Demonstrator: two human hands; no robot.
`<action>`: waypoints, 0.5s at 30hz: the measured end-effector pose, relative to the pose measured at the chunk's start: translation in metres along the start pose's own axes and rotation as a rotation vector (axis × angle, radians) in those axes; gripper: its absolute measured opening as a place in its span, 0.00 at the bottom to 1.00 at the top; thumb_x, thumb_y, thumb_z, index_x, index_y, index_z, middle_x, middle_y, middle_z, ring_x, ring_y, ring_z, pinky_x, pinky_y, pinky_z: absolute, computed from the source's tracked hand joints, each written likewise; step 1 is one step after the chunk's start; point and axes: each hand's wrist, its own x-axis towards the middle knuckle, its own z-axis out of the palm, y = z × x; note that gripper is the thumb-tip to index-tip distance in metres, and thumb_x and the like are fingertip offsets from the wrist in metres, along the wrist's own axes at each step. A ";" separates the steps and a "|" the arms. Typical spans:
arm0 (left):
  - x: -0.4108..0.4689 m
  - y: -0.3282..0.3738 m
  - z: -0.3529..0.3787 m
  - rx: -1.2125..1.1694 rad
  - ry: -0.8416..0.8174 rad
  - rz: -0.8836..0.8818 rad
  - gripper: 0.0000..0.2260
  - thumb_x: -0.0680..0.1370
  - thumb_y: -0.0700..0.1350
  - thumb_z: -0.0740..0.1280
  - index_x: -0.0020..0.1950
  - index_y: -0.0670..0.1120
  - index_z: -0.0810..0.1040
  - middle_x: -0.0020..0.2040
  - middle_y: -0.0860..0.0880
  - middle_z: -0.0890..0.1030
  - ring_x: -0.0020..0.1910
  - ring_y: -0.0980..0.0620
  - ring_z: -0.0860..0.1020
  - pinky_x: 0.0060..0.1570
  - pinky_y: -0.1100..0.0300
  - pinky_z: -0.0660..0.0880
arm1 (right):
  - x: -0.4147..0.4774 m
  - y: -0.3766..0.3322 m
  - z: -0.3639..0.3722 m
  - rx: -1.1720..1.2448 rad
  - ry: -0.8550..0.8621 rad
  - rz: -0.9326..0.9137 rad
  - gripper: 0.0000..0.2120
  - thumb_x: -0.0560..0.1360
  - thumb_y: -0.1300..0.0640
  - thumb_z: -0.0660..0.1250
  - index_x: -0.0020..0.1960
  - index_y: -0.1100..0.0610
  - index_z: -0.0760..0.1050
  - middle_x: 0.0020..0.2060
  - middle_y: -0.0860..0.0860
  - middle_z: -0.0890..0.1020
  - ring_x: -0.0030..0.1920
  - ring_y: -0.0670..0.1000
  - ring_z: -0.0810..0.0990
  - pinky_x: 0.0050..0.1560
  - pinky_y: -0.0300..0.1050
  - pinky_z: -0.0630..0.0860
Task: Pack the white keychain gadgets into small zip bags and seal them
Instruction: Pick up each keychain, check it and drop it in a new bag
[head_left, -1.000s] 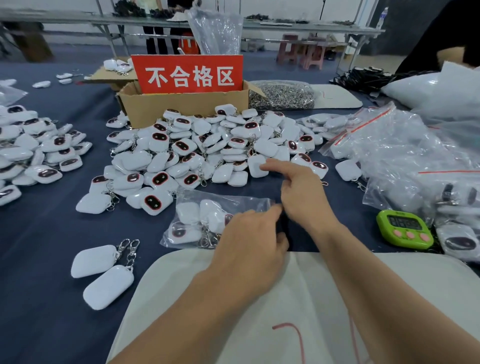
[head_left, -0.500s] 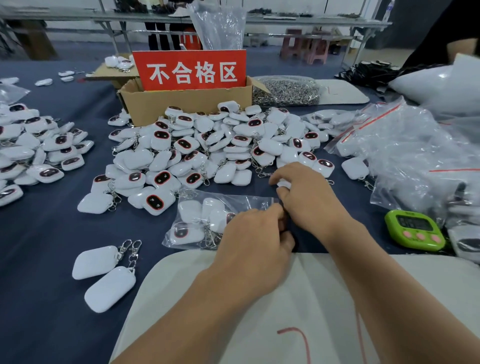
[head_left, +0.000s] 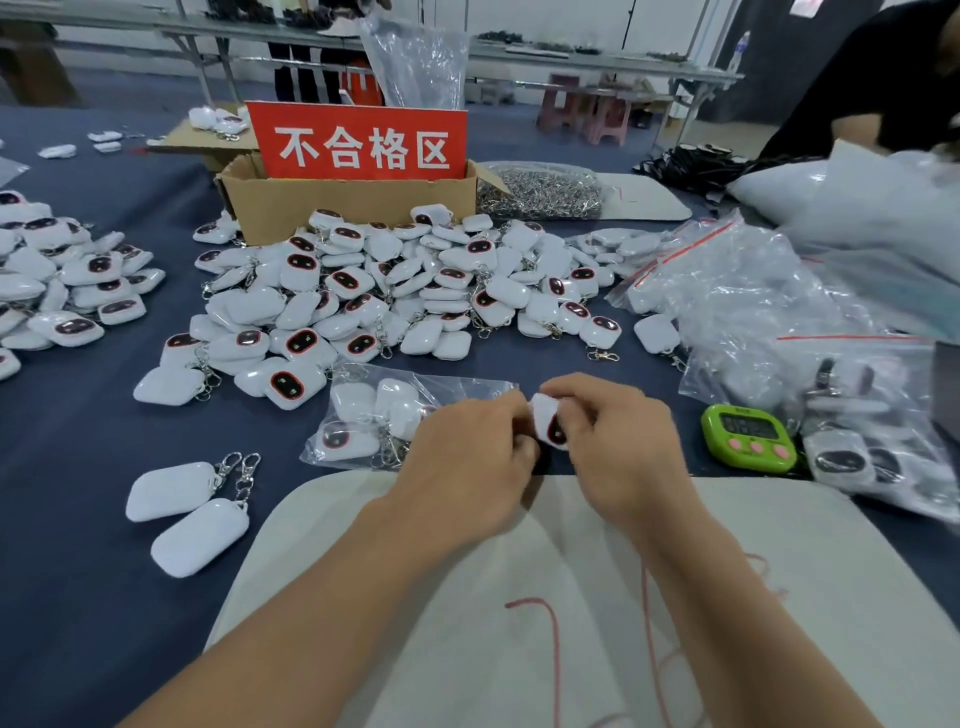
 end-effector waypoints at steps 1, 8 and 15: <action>-0.001 0.000 -0.001 -0.007 0.000 0.000 0.03 0.77 0.48 0.60 0.46 0.53 0.73 0.39 0.53 0.80 0.44 0.47 0.77 0.41 0.53 0.66 | -0.003 -0.004 0.001 -0.042 -0.060 -0.044 0.11 0.78 0.59 0.66 0.55 0.45 0.82 0.47 0.44 0.86 0.50 0.49 0.81 0.50 0.42 0.72; -0.001 0.006 -0.004 -0.016 -0.003 -0.023 0.05 0.77 0.46 0.62 0.50 0.54 0.75 0.40 0.53 0.80 0.45 0.47 0.78 0.42 0.51 0.69 | 0.002 -0.007 0.001 0.148 0.014 0.096 0.18 0.73 0.64 0.71 0.55 0.43 0.77 0.39 0.43 0.85 0.41 0.41 0.81 0.39 0.28 0.72; -0.001 0.008 -0.011 -0.335 0.378 -0.053 0.08 0.77 0.48 0.66 0.55 0.56 0.75 0.44 0.59 0.79 0.45 0.58 0.77 0.43 0.68 0.70 | 0.010 -0.016 -0.005 0.792 -0.035 0.223 0.09 0.74 0.67 0.73 0.46 0.54 0.86 0.31 0.45 0.83 0.31 0.43 0.76 0.34 0.32 0.71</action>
